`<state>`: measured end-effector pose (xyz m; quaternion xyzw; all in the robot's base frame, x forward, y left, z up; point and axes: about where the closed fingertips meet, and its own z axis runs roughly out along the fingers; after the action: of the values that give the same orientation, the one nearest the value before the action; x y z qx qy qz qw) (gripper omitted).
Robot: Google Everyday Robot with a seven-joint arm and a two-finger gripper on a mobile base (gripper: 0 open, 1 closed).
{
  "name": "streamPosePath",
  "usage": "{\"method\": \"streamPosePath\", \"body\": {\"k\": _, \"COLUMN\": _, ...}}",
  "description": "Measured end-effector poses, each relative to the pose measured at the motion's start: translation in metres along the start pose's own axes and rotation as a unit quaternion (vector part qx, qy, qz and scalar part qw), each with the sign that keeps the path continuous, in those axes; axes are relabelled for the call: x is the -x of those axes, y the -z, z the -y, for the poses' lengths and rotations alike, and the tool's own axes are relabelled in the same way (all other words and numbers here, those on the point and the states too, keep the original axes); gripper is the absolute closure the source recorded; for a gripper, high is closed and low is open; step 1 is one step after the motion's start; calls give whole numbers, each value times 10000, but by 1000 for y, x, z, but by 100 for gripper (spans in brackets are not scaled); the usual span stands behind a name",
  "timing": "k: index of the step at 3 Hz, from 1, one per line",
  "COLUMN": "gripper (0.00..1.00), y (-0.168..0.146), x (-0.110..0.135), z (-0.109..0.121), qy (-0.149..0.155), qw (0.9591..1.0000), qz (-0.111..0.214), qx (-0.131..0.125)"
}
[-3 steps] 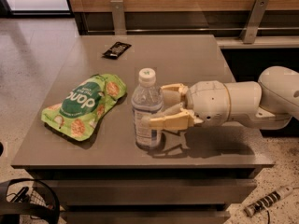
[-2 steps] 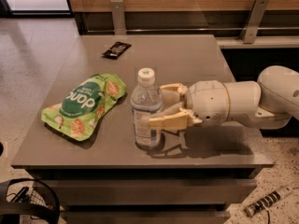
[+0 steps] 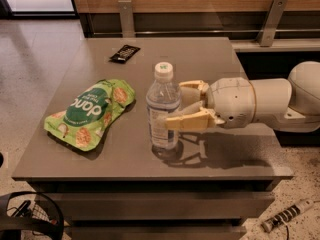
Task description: Move blue plastic bottle near rxbar chocolate
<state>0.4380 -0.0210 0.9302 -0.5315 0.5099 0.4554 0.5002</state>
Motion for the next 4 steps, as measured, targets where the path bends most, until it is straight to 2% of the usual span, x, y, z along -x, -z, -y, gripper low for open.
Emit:
{"method": "streamPosePath", "body": {"k": 1, "gripper": 100, "y": 39, "x": 33, "z": 33, "qy": 26, "qw": 9989, "qz": -179, "qx": -440}}
{"method": "streamPosePath", "body": {"k": 2, "gripper": 100, "y": 88, "x": 69, "z": 84, "qy": 105, "qw": 9948, "qz": -377, "qx": -943}}
{"method": "streamPosePath", "body": {"k": 3, "gripper": 100, "y": 103, "x": 77, "z": 157, "qy": 69, "qw": 9925, "qz": -532, "qx": -1096}}
{"method": "streamPosePath", "body": {"k": 4, "gripper": 100, "y": 95, "x": 87, "z": 217, "qy": 92, "qw": 9902, "qz": -489, "qx": -1302}}
